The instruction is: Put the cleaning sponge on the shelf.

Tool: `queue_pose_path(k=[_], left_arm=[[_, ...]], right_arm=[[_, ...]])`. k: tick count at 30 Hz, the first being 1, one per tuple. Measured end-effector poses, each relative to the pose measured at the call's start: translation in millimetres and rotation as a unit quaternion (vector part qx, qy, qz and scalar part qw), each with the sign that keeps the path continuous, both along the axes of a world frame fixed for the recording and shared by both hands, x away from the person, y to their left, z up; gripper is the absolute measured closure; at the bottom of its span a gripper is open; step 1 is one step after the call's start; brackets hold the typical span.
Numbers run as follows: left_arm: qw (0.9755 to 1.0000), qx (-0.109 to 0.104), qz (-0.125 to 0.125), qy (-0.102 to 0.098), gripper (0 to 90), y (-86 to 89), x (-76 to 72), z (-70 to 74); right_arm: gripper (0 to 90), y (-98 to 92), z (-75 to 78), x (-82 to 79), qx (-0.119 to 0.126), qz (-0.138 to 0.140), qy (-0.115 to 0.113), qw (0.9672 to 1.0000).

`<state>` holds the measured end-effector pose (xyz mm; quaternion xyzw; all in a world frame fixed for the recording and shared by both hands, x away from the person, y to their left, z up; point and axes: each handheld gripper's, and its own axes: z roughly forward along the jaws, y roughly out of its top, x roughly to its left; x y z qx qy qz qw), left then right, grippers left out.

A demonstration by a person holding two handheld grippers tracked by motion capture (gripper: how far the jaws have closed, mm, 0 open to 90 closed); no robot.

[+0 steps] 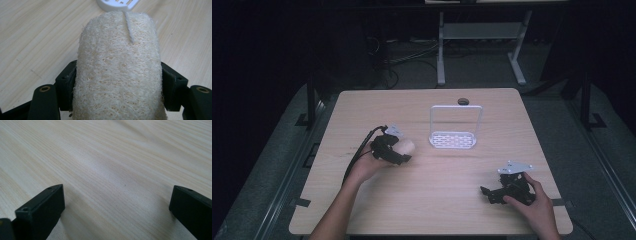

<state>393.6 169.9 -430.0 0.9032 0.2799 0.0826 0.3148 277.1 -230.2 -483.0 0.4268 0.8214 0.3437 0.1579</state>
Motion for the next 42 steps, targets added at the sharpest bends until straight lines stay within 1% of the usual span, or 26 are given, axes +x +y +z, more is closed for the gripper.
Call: queue_pose_path(k=[3,9,17,19,23,24,26,29,33,34,38,42], left_arm=[[1.0,-0.001,0.002,-0.004,29.0,-2.7,-2.4,2.2],[1.0,-0.002,0.0,-0.006,29.0,-9.0,-6.6,5.7],[0.9998,-0.015,0.0,-0.011,29.0,-18.2,-11.4,10.4],[0.9998,-0.015,-0.002,-0.012,29.0,-19.8,-11.7,11.8],[0.9996,-0.024,-0.004,-0.011,29.1,-24.3,-12.4,14.4],[0.9996,-0.023,-0.006,-0.014,29.1,-26.1,-11.9,15.5],[0.9995,-0.028,-0.006,-0.014,29.1,-29.7,-11.9,16.4],[0.9994,-0.028,-0.013,-0.017,29.0,-36.4,-11.3,18.3],[0.9992,-0.033,-0.017,-0.018,29.1,-46.2,-10.7,18.8],[0.9992,-0.033,-0.017,-0.018,29.0,-46.2,-10.7,18.8],[0.9989,-0.038,-0.021,-0.019,29.1,-55.7,-10.6,20.1],[0.9988,-0.037,-0.025,-0.02,29.0,-60.3,-9.7,20.9]], right_arm=[[0.0,0.0,0.0,0.0,0.0,0.0,0.0,1.0],[0.0,0.0,0.0,0.0,0.0,0.0,0.0,1.0],[0.0,-0.1,0.0,0.0,0.0,0.0,0.0,1.0],[0.0,-0.1,0.0,0.0,-0.001,0.0,0.0,1.0],[0.0,-0.1,0.0,0.0,-0.001,0.0,0.0,1.0],[0.0,-0.1,0.0,0.0,-0.001,0.0,0.0,1.0],[0.0,-0.1,0.0,0.0,-0.001,0.0,0.0,1.0],[0.0,-0.2,0.0,0.0,-0.001,0.0,-0.001,1.0],[0.0,0.1,0.0,0.0,0.0,0.0,0.0,1.0],[0.0,0.1,0.0,0.0,0.0,0.0,0.0,1.0],[0.0,0.0,0.0,0.0,0.0,0.0,0.0,1.0],[0.0,0.0,0.0,0.0,0.0,0.0,0.0,1.0]])
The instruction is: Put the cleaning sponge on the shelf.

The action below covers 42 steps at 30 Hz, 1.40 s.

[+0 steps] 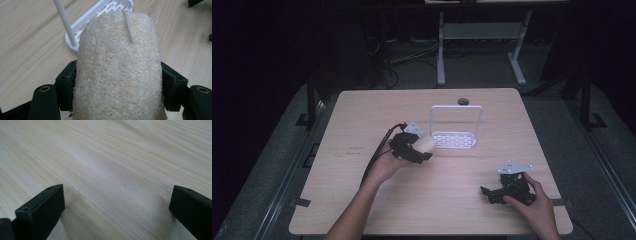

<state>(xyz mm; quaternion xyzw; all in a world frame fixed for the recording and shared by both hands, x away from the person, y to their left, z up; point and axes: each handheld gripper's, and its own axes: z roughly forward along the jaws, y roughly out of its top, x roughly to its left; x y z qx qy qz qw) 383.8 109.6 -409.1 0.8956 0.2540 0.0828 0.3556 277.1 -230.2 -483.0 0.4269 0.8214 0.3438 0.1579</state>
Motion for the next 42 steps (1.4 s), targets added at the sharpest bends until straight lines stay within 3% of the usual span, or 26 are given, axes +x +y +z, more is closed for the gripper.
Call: queue_pose_path(k=[30,42], left_arm=[[0.9997,-0.018,-0.014,-0.008,29.1,-46.4,8.3,-0.4],[0.9997,-0.015,-0.013,-0.012,29.1,-67.1,15.9,-4.1]], right_arm=[[0.0,-0.1,0.0,0.0,0.0,0.0,0.0,1.0],[0.0,0.2,0.0,-0.1,0.002,0.0,0.001,1.0]])
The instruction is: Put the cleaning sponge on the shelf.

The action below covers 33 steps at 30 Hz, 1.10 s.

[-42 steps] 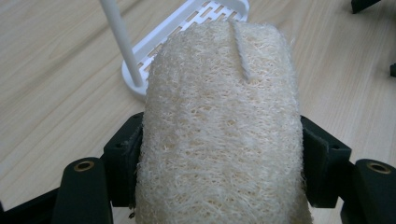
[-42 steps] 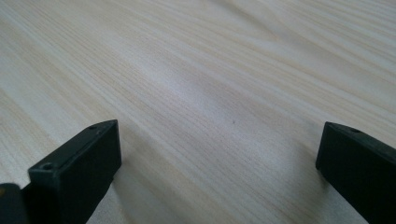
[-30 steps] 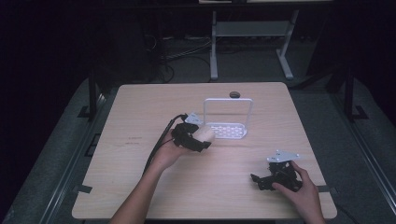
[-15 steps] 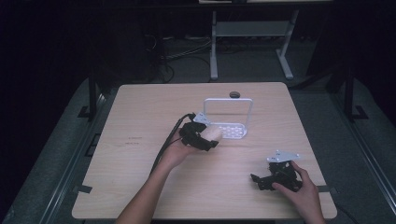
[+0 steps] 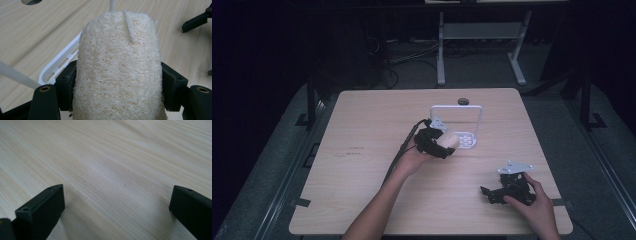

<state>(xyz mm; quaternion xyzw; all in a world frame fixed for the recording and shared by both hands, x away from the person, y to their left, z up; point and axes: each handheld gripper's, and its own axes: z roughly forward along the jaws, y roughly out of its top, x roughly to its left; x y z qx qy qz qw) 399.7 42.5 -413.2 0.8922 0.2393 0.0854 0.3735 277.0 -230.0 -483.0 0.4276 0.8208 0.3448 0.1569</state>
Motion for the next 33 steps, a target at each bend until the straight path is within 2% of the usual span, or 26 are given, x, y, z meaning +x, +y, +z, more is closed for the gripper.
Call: queue_pose_path(k=[5,10,17,33], left_arm=[[1.0,0.003,-0.002,-0.003,29.1,-6.9,3.3,-1.3],[1.0,-0.002,0.007,-0.001,29.1,-16.7,8.4,-4.3],[0.9999,0.012,0.008,-0.008,29.1,-27.3,18.4,-9.5],[0.9996,0.019,0.022,0.002,29.0,-47.4,36.0,-21.6]], right_arm=[[0.0,0.0,0.0,0.0,0.0,0.0,0.0,1.0],[0.0,0.0,0.1,0.0,-0.001,0.0,0.0,1.0],[0.0,0.0,-0.2,0.1,0.001,0.001,-0.001,1.0],[0.0,-0.2,-0.1,0.2,-0.002,0.001,-0.002,1.0]])
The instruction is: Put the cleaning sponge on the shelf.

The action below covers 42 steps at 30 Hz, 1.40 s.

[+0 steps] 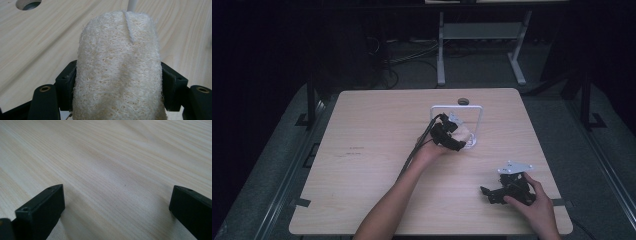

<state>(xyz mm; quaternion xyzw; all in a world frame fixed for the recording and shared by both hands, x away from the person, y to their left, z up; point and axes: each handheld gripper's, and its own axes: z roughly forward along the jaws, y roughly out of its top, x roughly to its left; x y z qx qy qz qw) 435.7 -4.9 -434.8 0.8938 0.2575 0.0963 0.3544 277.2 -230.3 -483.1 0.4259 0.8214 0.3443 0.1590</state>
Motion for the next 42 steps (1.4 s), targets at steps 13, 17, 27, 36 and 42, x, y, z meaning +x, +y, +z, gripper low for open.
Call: queue_pose_path(k=[13,17,27,36,42], left_arm=[[0.9999,0.009,0.005,0.004,28.9,-9.1,10.2,-10.9],[0.9999,0.009,0.005,0.008,28.8,-10.2,11.3,-13.8],[0.9999,0.013,0.006,0.007,28.4,-11.9,12.6,-16.4],[0.9998,0.015,0.009,0.006,27.3,-12.4,12.6,-16.6],[0.9999,0.013,0.011,0.0,24.9,-10.9,12.5,-13.0]], right_arm=[[0.0,0.0,-0.1,0.0,0.001,0.0,0.001,1.0],[0.0,-0.1,-0.1,0.1,0.0,0.001,0.0,1.0],[0.0,0.0,-0.1,0.0,0.001,0.0,0.0,1.0],[0.0,0.0,-0.2,0.0,0.001,0.0,0.0,1.0],[0.0,0.0,-0.1,0.0,0.001,0.0,0.0,1.0]])
